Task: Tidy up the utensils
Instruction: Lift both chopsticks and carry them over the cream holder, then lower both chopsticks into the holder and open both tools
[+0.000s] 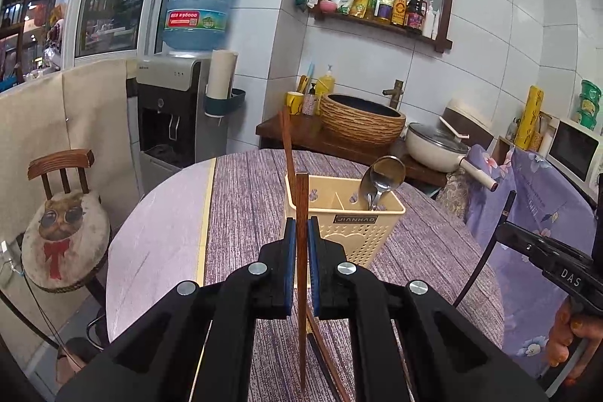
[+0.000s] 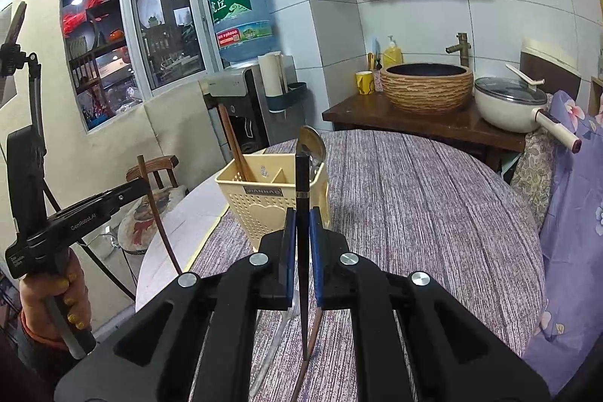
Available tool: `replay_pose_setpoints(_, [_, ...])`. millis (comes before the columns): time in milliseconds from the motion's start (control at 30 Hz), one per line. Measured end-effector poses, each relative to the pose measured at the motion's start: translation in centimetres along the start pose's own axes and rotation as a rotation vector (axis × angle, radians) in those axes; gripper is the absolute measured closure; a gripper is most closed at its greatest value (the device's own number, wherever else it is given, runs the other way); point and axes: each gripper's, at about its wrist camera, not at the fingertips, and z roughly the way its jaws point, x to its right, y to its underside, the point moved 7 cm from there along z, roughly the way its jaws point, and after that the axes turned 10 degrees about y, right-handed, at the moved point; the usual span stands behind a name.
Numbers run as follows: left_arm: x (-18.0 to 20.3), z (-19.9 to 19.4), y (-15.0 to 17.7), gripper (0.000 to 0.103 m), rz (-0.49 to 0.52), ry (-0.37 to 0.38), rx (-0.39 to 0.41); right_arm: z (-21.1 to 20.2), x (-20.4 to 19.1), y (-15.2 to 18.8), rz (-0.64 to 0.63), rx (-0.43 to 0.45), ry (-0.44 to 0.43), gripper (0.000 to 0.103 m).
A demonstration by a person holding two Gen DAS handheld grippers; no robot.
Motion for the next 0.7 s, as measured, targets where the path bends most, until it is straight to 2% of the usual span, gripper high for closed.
replay_pose_setpoints(233, [0.6,-0.5,-3.0,0.096,0.020,0.027,0.030,0.1,-1.2,-3.1,-0.003,0.028,-0.024,0.095])
replay_pose_setpoints(433, [1.5,-2.3,-10.0,0.096,0.011,0.061,0.123,-1.4,-3.3,-9.9,-0.006,0.138,-0.022,0.095])
replay_pose_setpoints(600, [2.1,-2.4,-15.2,0.096,0.016,0.018,0.203,-1.7,-5.0,-15.4,-0.020,0.236,0.027,0.095])
replay_pose_setpoints(700, [1.9,-1.1,-16.7,0.096,0.015,-0.031,0.227,-0.8,-5.6,-17.0,-0.027,0.268,0.065,0.095])
